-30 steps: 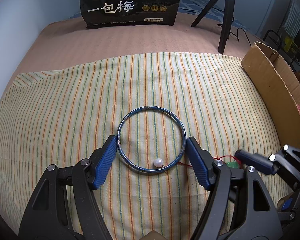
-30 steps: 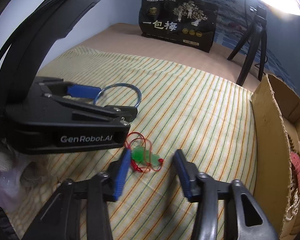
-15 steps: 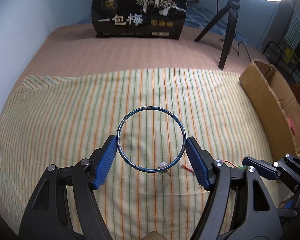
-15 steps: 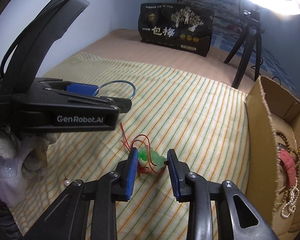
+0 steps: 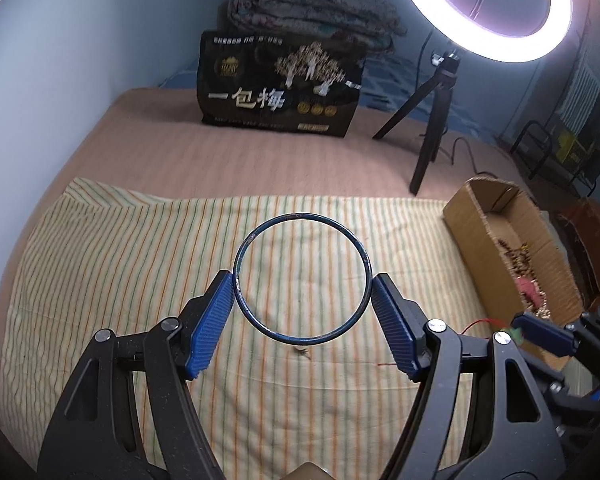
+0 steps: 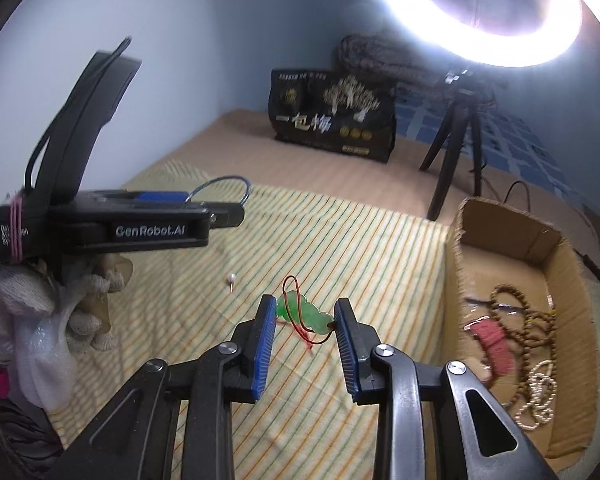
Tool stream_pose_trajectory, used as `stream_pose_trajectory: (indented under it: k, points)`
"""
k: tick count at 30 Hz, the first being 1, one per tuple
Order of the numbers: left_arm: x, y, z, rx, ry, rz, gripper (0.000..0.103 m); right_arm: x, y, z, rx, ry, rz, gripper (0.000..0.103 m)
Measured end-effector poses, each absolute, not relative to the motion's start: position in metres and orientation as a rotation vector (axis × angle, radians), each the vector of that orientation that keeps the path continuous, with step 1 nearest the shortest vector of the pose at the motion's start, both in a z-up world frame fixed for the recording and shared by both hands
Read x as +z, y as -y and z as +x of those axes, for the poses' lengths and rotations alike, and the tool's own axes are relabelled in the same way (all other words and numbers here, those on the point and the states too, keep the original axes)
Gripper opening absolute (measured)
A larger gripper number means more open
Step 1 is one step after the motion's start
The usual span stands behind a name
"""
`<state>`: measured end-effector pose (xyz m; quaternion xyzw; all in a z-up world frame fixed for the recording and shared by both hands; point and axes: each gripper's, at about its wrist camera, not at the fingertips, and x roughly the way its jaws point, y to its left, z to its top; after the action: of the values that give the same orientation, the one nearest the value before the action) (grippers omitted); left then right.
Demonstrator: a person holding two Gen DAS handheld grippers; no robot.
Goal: Organize jewelry
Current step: 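Lift and carry the bangle and jade pendant over the cardboard box with both tools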
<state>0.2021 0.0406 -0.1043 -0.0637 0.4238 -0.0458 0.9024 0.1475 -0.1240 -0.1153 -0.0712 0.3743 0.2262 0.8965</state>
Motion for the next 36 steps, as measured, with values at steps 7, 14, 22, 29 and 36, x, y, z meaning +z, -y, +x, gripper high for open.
stream_pose_trajectory:
  k: [7, 14, 22, 29, 36]
  points:
    - [-0.083, -0.022, 0.189, -0.132, -0.833, -0.139, 0.072, -0.085, 0.157, 0.146, 0.419, -0.725, -0.099, 0.03]
    - [-0.067, 0.017, 0.174, -0.214, -0.806, -0.132, 0.072, -0.065, 0.2, 0.141, 0.352, -0.697, -0.055, 0.03]
    - [-0.055, 0.073, 0.159, -0.318, -0.78, -0.094, 0.072, -0.051, 0.246, 0.144, 0.278, -0.687, -0.022, 0.03]
    - [-0.061, 0.12, 0.151, -0.393, -0.785, -0.038, 0.072, -0.052, 0.285, 0.152, 0.205, -0.708, 0.0, 0.03]
    - [-0.073, 0.154, 0.145, -0.442, -0.806, 0.019, 0.072, -0.059, 0.314, 0.161, 0.158, -0.734, 0.034, 0.03]
